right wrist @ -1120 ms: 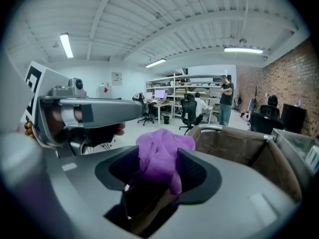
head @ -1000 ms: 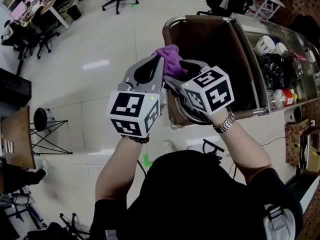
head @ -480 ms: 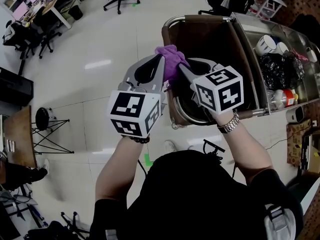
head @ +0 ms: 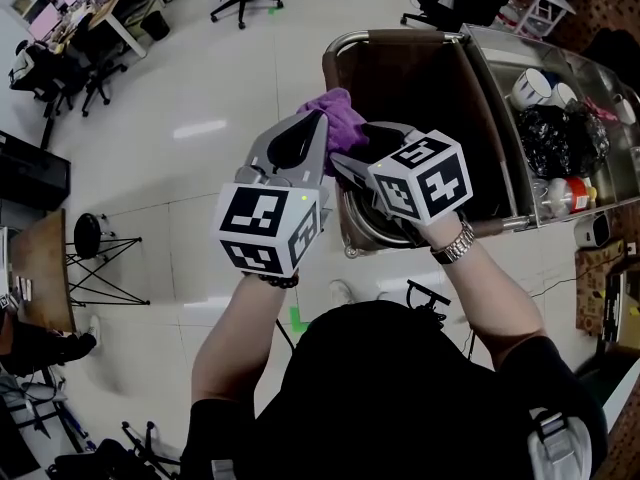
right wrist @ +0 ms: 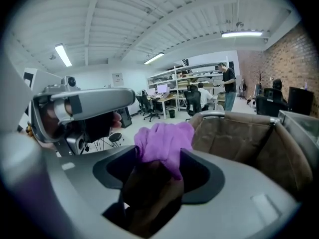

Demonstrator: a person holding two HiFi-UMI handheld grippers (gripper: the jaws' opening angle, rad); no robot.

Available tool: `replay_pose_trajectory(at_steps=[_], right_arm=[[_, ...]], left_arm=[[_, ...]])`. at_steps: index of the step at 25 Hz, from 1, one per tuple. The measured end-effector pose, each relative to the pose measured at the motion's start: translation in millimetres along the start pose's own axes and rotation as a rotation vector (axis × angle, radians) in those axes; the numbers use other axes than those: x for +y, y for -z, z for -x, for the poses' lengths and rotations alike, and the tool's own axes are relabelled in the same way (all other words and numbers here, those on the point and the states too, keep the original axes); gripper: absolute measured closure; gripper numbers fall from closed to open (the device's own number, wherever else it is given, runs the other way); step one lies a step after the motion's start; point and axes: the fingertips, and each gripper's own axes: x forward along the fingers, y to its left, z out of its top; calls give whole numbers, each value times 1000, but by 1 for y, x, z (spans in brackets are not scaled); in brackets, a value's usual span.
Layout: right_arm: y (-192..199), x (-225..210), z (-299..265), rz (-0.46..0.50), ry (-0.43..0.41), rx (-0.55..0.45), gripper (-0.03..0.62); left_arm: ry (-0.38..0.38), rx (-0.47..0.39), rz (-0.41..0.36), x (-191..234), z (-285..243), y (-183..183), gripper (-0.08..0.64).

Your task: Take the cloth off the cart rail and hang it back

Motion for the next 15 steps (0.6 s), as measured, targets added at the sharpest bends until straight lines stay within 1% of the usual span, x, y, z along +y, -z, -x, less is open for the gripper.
replay_pose_trajectory(at_steps=[5,8,9,12,15], right_arm=[[8,-3,-13,-40,-40,32,318],[12,-1,-19,-70,-77,42,348],[12,0,-20,-83,-92,38,348],[10,1,-18,-159,-163,15,340],[5,4,-14,-254,-259,-3,304]], left_arm=[[-8,4,2,1,1,4,560],[-12,4,4,3,1,5,560],[-13,4,5,4,1,6,560],[-16,2,8,7,0,5,560],[-13,1,10,8,-2,5,560]])
